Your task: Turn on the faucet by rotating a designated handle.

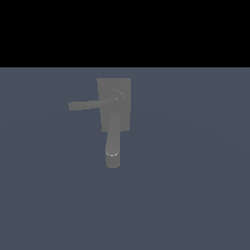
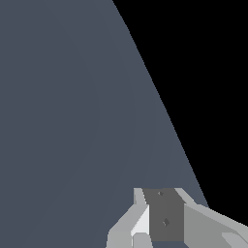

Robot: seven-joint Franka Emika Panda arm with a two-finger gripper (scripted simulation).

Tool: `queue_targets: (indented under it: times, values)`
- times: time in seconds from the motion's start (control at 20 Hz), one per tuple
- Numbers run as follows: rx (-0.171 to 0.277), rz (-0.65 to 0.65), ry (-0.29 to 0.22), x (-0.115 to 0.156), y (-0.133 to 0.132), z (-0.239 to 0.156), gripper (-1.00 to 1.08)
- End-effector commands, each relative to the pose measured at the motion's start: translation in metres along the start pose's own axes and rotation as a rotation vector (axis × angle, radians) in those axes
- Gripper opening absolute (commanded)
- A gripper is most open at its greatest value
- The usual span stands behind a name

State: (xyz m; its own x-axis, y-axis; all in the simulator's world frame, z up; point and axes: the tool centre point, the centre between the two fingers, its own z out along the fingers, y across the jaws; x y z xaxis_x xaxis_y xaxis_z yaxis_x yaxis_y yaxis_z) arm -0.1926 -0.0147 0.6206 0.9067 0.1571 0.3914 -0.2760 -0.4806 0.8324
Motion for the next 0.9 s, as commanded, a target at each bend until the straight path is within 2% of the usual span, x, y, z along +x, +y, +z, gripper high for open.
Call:
queue_targets:
  times: [0.0, 0.45, 0.85]
  values:
    - [-0.100, 0.000, 0.058, 0.011, 0.007, -0.017, -1.00]
    - [-0.441, -0.049, 0.261, 0.048, 0.007, -0.084, -1.00]
    - [-0.719, -0.160, 0.438, 0.082, -0.030, -0.139, -1.00]
